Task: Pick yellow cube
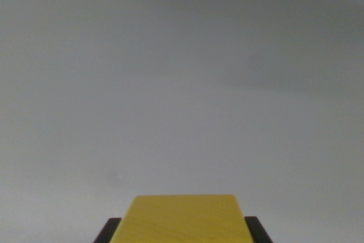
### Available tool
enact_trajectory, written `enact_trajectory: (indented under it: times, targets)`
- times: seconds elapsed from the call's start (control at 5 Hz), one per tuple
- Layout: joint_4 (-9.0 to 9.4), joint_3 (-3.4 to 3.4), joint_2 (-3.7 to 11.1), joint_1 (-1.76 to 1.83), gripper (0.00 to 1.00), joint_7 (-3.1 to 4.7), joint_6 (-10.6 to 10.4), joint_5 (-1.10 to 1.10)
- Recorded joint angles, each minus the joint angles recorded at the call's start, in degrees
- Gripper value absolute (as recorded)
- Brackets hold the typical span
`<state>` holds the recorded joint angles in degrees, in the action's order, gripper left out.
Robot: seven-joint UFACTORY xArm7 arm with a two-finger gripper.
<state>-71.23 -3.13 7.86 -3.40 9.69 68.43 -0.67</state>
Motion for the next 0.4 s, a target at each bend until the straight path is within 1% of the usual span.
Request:
enact_trajectory:
  times: [0.2,0.4]
  targets:
    - [0.0,0.0,0.0,0.0,1.0,0.0,0.0,0.0]
    - [-1.45,-0.02,-1.1,0.02,1.0,-0.07,2.6,0.09]
